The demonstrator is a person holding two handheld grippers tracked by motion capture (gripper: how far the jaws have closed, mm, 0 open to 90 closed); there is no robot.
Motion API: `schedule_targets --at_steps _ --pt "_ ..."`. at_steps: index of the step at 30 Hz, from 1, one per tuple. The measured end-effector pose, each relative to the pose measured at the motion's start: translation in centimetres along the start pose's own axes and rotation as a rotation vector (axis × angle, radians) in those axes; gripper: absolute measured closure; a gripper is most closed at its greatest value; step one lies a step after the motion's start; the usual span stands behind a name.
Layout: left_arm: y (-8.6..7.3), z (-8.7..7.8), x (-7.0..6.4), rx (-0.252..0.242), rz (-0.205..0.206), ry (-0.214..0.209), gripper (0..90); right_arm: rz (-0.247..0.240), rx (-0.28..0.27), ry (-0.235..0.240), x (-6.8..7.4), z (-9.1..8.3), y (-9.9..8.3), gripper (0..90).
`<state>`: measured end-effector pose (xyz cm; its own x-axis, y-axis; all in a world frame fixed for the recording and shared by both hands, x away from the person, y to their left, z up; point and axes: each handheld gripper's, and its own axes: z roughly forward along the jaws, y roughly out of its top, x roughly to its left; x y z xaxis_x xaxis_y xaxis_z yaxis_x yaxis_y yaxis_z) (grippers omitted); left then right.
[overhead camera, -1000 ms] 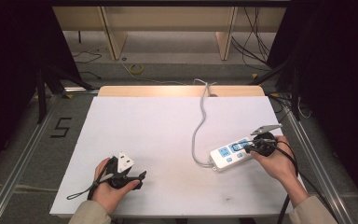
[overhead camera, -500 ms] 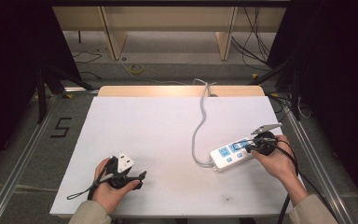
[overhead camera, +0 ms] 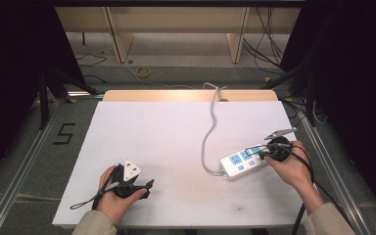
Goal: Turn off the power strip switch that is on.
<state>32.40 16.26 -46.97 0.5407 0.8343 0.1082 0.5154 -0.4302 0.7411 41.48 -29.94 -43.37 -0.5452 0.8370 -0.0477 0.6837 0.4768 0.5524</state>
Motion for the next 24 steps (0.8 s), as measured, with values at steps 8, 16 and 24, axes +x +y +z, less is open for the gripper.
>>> schedule_targets --at_steps 8,16,24 --pt "-0.01 0.01 0.02 0.001 0.000 0.000 21.3 0.005 0.008 -0.003 -0.19 0.15 0.04 90.0" --pt "-0.01 0.02 0.01 0.001 0.001 0.000 21.3 0.006 0.019 -0.004 -0.36 0.30 0.11 90.0" --pt "-0.02 0.02 0.01 0.000 0.001 0.001 21.3 0.005 0.030 -0.011 -0.45 0.47 0.24 90.0"
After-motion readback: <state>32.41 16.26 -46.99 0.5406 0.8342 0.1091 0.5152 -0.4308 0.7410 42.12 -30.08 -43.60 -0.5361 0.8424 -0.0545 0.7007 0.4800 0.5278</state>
